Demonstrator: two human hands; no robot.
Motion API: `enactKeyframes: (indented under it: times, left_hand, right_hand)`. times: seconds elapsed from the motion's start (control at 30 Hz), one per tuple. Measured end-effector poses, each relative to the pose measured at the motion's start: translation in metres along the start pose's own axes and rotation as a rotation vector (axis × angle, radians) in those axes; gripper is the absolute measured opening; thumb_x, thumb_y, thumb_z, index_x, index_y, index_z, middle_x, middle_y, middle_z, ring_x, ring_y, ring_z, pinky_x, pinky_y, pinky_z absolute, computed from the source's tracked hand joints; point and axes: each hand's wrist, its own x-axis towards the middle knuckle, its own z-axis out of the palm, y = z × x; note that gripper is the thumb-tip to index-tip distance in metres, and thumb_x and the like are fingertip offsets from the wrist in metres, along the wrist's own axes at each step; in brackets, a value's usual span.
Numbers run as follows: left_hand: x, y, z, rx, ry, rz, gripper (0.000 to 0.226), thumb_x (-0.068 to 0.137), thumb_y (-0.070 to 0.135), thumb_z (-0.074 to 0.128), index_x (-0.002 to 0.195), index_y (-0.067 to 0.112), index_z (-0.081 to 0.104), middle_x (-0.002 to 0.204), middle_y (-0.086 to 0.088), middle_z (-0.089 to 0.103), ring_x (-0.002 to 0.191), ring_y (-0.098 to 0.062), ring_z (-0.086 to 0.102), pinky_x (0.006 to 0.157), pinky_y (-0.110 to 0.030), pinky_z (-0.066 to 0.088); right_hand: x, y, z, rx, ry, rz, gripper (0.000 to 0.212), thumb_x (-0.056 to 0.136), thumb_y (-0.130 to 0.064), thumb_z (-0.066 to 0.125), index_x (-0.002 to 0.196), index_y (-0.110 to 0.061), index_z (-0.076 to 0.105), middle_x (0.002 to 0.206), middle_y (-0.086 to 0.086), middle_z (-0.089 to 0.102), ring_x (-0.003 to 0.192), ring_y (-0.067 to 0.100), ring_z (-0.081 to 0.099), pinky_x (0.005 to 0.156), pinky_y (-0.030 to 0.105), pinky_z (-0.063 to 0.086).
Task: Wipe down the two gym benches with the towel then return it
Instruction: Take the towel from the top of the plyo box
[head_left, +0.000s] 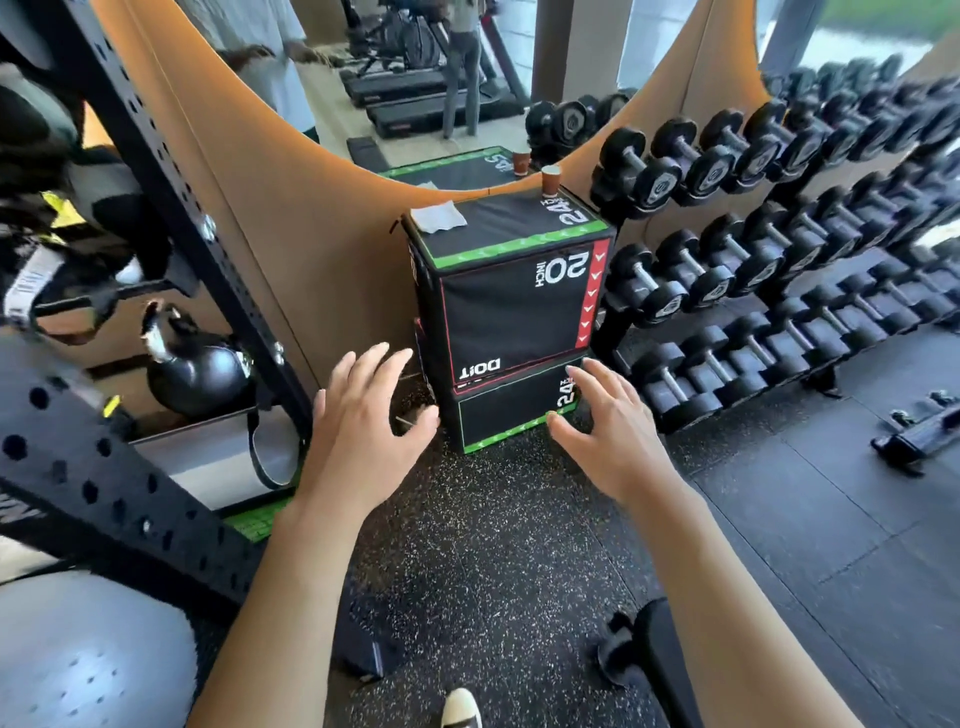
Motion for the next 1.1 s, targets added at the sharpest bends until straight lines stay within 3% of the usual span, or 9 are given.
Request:
enactKeyframes:
  times: [0.33, 0.6, 1.1]
  left_hand:
    - [0.102, -0.056, 0.009, -0.045, -0.019, 0.064, 0.067, 0.095, 0.055, 0.057, 0.156, 0.033, 0.039, 0.166, 0.006, 0.035, 0.156, -0.023, 0.021, 0.124, -0.059, 0.026]
    - [0.162, -0.071, 0.028, -0.088, -0.052, 0.013, 0.068, 0.096, 0.053, 0.056, 0.159, 0.033, 0.038, 0.168, 0.008, 0.031, 0.158, -0.020, 0.017, 0.126, -0.056, 0.022]
    - [0.362, -0.044, 0.115, -0.029, -0.054, -0.078, 0.067, 0.097, 0.051, 0.056, 0.159, 0.031, 0.039, 0.168, 0.007, 0.031, 0.157, -0.020, 0.017, 0.126, -0.054, 0.023]
  right_hand:
    - [0.090, -0.033, 0.021, -0.028, 0.009, 0.069, 0.070, 0.096, -0.057, 0.056, 0.159, -0.032, 0.036, 0.169, -0.010, 0.023, 0.157, 0.016, 0.014, 0.126, 0.049, 0.020]
    - [0.164, -0.031, 0.036, -0.037, 0.001, 0.040, 0.068, 0.096, -0.055, 0.058, 0.157, -0.031, 0.040, 0.167, -0.010, 0.027, 0.155, 0.015, 0.018, 0.125, 0.049, 0.023]
    - [0.394, 0.051, 0.039, -0.013, -0.099, -0.016, 0.069, 0.097, -0.058, 0.054, 0.158, -0.032, 0.037, 0.169, -0.011, 0.024, 0.156, 0.016, 0.016, 0.126, 0.048, 0.021]
